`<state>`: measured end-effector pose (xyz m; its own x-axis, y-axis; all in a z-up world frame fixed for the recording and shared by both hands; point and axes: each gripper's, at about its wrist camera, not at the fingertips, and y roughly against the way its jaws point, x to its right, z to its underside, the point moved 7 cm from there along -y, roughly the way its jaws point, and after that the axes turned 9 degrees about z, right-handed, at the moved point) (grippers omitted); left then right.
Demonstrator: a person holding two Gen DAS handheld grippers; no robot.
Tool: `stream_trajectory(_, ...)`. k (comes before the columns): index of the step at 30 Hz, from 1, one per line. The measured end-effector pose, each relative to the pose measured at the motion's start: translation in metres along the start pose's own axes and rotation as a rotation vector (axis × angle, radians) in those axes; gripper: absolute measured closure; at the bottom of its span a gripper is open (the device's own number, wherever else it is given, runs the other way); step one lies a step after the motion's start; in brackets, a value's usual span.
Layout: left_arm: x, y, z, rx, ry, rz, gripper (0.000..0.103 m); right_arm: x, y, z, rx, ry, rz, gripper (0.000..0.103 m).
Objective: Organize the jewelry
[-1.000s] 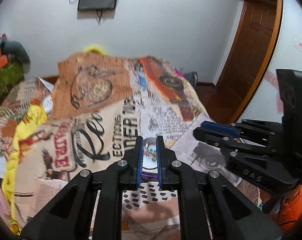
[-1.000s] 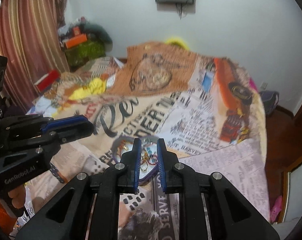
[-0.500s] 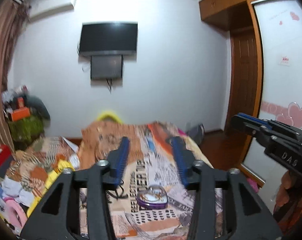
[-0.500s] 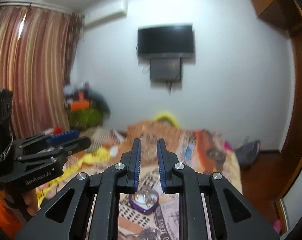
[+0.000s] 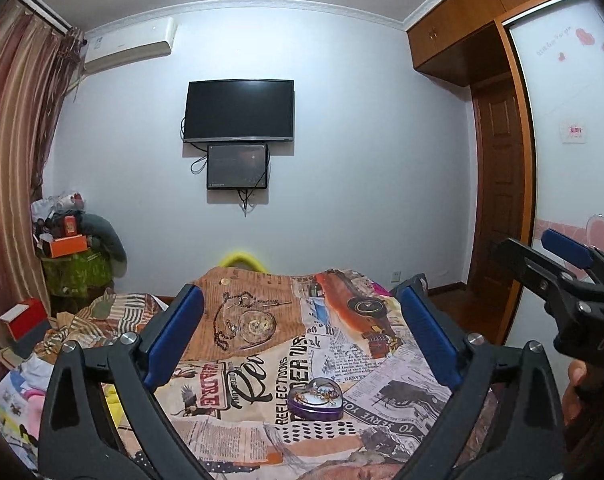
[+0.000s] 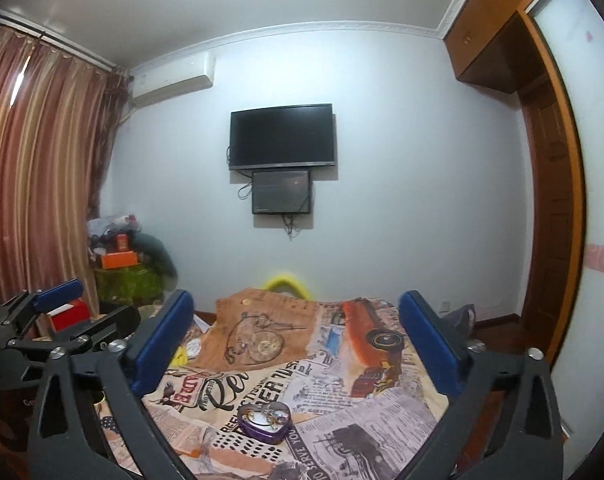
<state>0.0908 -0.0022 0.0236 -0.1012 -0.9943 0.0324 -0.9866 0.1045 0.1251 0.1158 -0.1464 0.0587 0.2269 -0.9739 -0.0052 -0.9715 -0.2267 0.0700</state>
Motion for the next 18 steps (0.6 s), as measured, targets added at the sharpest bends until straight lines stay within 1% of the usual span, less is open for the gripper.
stream_trajectory(6, -0.001, 0.006, 0.005, -0.011, 0.017, -0.011, 0.004, 0.013, 0.012, 0.007, -0.024, 0.008, 0.002, 0.0)
stream_trajectory(18, -0.004, 0.001, 0.013, -0.04, 0.031, -0.019, 0.003, 0.013, 0.013, 0.015, -0.054, 0.018, -0.004, 0.0)
